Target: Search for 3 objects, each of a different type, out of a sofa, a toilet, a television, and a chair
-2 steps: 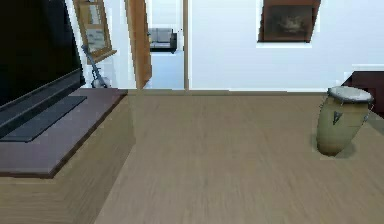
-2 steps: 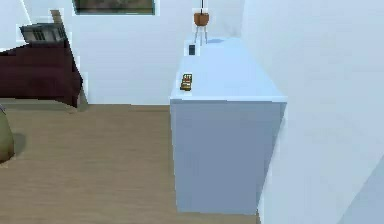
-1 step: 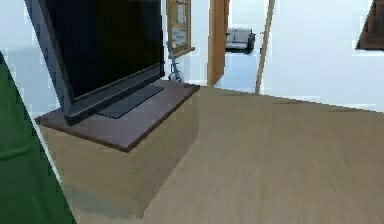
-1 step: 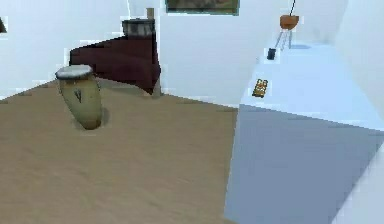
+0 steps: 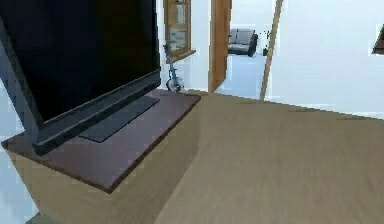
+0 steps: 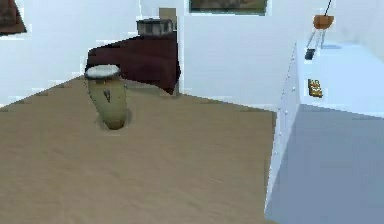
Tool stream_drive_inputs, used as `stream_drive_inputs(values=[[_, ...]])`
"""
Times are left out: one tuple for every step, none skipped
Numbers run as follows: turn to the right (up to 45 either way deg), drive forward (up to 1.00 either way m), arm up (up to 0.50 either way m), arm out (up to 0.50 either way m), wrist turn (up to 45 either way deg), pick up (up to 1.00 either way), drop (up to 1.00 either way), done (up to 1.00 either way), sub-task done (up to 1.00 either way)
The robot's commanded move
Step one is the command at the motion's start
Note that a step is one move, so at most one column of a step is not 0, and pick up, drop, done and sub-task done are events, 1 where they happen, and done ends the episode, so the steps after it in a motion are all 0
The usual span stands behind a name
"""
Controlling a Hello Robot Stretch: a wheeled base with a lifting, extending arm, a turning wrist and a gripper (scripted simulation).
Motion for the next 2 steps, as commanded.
stream_drive_inputs(values=[[-21.0, 0.0, 0.0, 0.0, 0.0, 0.0, 0.0, 0.0, 0.0], [0.0, 0.0, 0.0, 0.0, 0.0, 0.0, 0.0, 0.0, 1.0]])
